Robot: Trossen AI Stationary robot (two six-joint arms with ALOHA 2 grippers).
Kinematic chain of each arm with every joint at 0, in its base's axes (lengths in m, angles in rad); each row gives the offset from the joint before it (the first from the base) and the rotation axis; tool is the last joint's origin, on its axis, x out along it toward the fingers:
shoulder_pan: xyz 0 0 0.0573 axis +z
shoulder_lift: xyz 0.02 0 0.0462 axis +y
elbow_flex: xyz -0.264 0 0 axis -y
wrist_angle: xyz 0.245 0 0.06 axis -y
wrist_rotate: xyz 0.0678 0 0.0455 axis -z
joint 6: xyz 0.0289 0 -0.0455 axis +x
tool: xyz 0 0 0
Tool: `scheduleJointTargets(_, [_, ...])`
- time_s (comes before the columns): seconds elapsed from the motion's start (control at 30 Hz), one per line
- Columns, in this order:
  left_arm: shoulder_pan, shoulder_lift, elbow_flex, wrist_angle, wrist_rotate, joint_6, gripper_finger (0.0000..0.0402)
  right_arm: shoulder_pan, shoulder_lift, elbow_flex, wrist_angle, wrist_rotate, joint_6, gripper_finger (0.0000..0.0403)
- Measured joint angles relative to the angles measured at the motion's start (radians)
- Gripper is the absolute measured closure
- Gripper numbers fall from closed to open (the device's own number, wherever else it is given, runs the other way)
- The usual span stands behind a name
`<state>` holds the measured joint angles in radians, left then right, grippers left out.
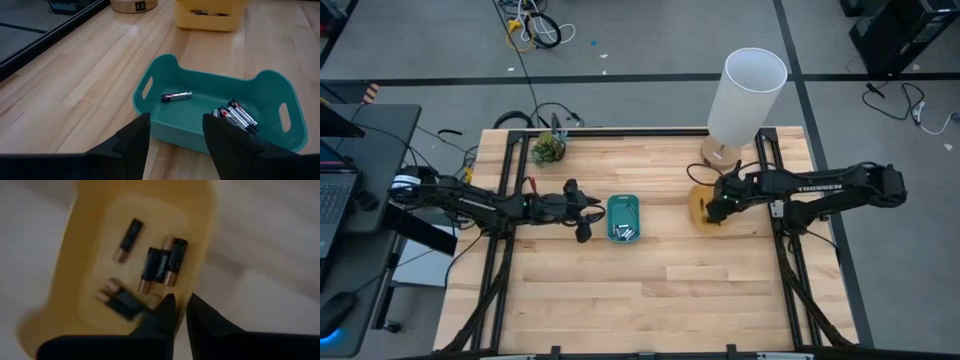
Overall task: Sort batteries
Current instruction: Move the yellow bin to the center of the table
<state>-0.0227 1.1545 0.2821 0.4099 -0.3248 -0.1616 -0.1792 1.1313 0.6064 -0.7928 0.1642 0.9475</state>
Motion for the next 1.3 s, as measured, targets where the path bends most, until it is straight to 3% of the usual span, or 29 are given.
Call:
scheduleJointTargets(0.1, [0.0,0.0,0.0,0.001,0.0,-0.004,0.0204,0.032,0.0,0.0,0.056,-0.061,-0.006,0.0386])
scheduleJointTargets(0.3, [0.0,0.0,0.0,0.002,0.0,-0.006,0.0204,0.121,0.0,0.0,0.208,-0.066,0.047,0.04])
scheduleJointTargets(0.63, [0.0,0.0,0.0,0.005,0.0,-0.007,0.0204,0.169,0.001,0.0,0.277,0.025,0.11,0.0398])
scheduleJointTargets(1.07, [0.0,0.0,0.0,-0.009,0.0,-0.012,0.0204,0.186,0.077,0.0,0.38,0.061,0.145,0.0331])
scheduleJointTargets(1.3, [0.0,0.0,0.0,-0.011,0.0,-0.029,0.0204,0.19,0.056,0.0,0.49,0.028,0.043,0.0296])
